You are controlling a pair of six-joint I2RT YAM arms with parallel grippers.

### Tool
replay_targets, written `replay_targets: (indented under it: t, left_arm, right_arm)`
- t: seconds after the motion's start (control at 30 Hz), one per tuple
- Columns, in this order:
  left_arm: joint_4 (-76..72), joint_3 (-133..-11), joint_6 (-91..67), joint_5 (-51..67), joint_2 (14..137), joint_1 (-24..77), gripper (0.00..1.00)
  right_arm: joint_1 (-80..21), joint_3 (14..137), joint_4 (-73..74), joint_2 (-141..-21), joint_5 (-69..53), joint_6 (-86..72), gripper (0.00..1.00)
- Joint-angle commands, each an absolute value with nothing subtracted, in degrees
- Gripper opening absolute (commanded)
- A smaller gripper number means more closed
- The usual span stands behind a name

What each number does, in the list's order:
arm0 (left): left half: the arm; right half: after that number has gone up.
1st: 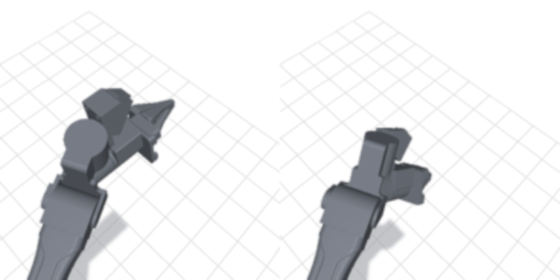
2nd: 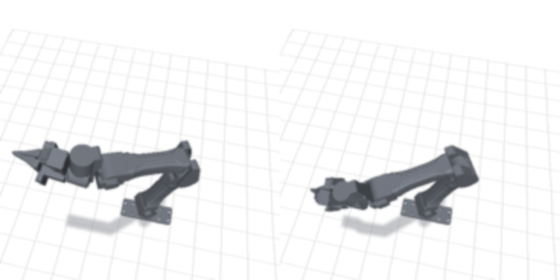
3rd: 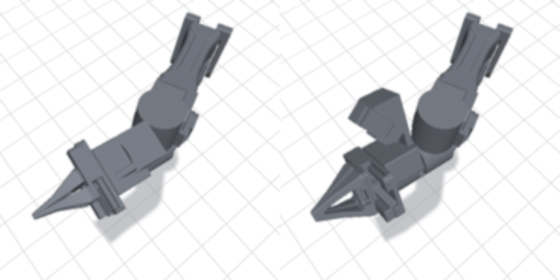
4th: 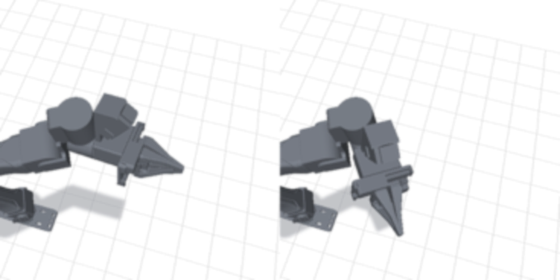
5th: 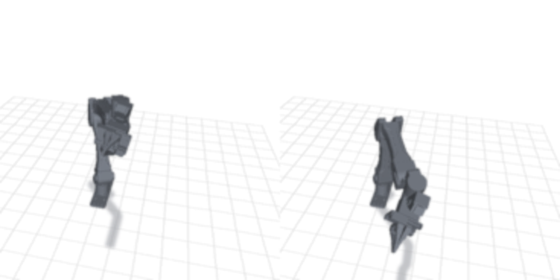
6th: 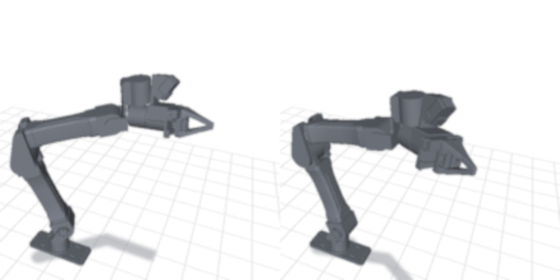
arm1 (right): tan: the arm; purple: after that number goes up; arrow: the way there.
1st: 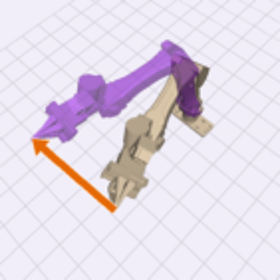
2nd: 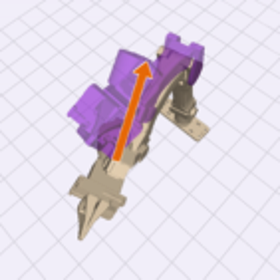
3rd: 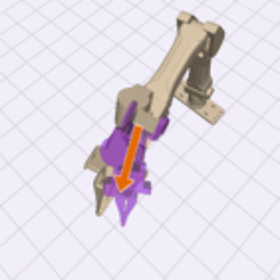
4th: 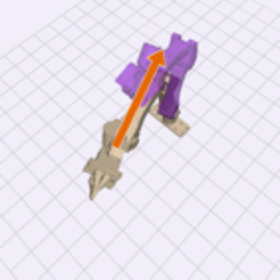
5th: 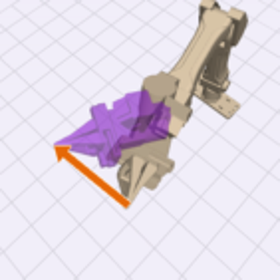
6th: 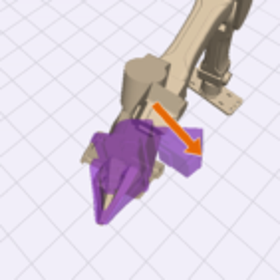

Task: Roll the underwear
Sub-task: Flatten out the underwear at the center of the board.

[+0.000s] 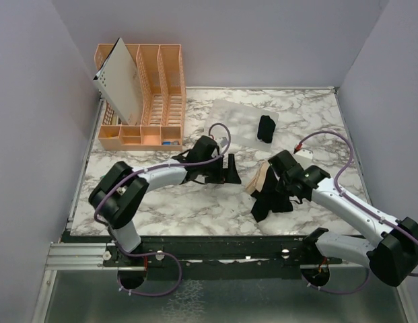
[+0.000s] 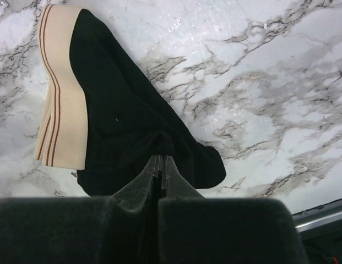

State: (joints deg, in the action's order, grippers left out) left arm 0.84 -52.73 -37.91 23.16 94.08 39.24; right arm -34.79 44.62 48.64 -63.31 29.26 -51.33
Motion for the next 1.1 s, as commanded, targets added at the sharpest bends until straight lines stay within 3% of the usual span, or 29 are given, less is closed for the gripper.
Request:
replay_targets:
  t: [0.0, 0.07, 0.33, 0.53, 0.67, 0.87, 1.07]
  left_arm:
    - [-3.2, -57.4, -37.5, 23.6, 101.9, 42.8, 0.82]
    - [-3.2, -59.0, -36.6, 24.3, 104.6, 44.3, 0.74]
    - [-4.0, -61.7, -35.5, 24.4, 110.9, 47.3, 0.61]
    - [-4.2, -62.6, -35.6, 24.8, 113.7, 48.4, 0.4]
    - [-7.0, -61.1, -37.0, 24.4, 114.2, 48.4, 0.19]
    - [-13.9, -58.8, -39.8, 26.8, 113.9, 48.5, 0.0]
    - [-15.4, -58.1, -41.0, 27.2, 112.7, 48.4, 0.0]
  right_arm:
    - [-33.9, 45.3, 46.9, -63.5, 29.4, -49.4, 0.0]
    - [-33.8, 45.3, 46.9, -63.5, 29.4, -48.9, 0.0]
    - [-33.3, 45.9, 47.1, -62.8, 30.0, -47.6, 0.01]
    - [-33.1, 45.8, 46.0, -62.5, 28.6, -46.3, 0.01]
    - [-33.1, 45.5, 40.4, -62.0, 21.0, -40.5, 0.16]
    - [-33.1, 44.8, 31.5, -60.9, 8.6, -33.4, 0.5]
    - [-33.1, 44.3, 26.2, -65.2, 4.5, -29.2, 0.51]
